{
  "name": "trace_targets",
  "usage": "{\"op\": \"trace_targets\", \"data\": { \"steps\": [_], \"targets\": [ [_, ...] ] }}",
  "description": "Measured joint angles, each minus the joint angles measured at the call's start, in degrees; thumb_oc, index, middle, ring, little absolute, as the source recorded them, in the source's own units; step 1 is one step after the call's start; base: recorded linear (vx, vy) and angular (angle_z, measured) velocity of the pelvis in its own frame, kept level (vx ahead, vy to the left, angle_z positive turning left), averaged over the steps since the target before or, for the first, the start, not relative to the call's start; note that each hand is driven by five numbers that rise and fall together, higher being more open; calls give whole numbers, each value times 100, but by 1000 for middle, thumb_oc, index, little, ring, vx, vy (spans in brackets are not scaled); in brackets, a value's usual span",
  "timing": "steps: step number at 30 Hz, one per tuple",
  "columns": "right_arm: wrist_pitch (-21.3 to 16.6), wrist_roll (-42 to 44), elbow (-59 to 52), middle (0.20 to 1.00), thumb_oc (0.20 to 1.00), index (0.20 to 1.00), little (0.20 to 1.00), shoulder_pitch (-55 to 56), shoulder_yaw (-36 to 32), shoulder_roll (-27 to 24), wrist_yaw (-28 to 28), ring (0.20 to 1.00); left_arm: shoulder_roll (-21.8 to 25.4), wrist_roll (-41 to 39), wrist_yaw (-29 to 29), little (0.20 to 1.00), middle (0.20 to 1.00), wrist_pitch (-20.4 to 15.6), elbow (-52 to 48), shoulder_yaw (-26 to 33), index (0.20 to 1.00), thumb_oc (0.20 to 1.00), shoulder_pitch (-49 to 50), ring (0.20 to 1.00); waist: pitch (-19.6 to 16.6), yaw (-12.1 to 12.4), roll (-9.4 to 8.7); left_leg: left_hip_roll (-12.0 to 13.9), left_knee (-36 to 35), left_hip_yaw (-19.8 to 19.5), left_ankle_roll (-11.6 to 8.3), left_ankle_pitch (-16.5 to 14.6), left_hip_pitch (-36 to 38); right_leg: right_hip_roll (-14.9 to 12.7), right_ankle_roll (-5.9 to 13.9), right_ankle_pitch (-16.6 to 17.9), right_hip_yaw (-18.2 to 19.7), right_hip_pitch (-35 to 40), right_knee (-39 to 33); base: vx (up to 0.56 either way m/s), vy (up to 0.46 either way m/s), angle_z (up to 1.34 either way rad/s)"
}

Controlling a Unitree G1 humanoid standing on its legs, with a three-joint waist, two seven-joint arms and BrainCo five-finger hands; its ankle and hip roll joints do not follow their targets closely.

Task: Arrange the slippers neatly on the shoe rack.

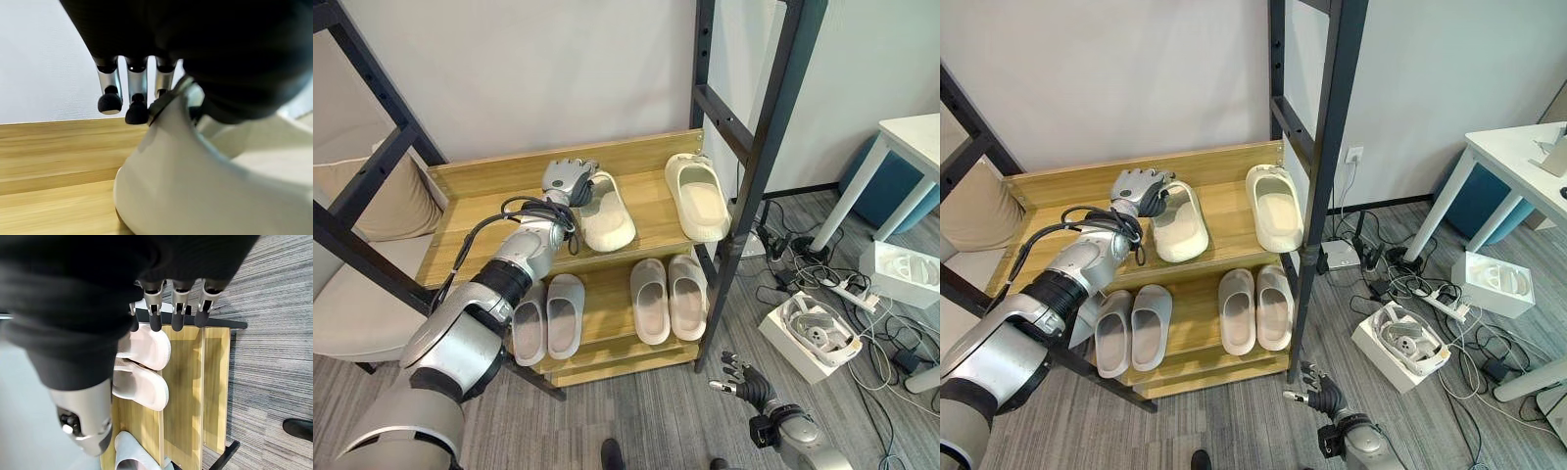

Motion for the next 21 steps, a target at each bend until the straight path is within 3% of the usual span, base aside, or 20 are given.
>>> {"op": "trace_targets", "data": {
  "steps": [8,14,16,21],
  "targets": [
    [-90,2,-25,1000,1000,1000,1000,57,-1,-15,-74,1000,-421,-70,376,200,200,-71,-21,3,200,200,12,200,24,-74,-39,13,0,45,-2,-7,-2,-3,5,-6,43,-47,26,12,-5,-4],
    [-127,15,-435,1000,1000,1000,1000,167,10,-214,-134,1000,-917,-309,847,200,200,-52,1414,-134,200,200,-713,200,37,-306,-25,62,-1,297,-10,-45,-129,-4,-4,-26,334,-433,206,-20,-2,-20],
    [-230,18,-488,1000,1000,1000,1000,234,1,-346,-163,1000,-914,-425,938,200,200,-64,1714,-245,200,200,-960,200,56,-434,-11,58,0,375,1,-36,-191,-18,1,-25,418,-579,276,-22,5,-25],
    [-354,25,-636,1000,1000,1000,1000,227,-23,-557,-209,1000,-747,-646,1130,200,200,-138,1946,-245,200,200,-1285,200,294,-490,105,90,-1,529,-24,-103,-314,-13,15,-30,585,-878,448,-10,2,-17]
  ]
}}
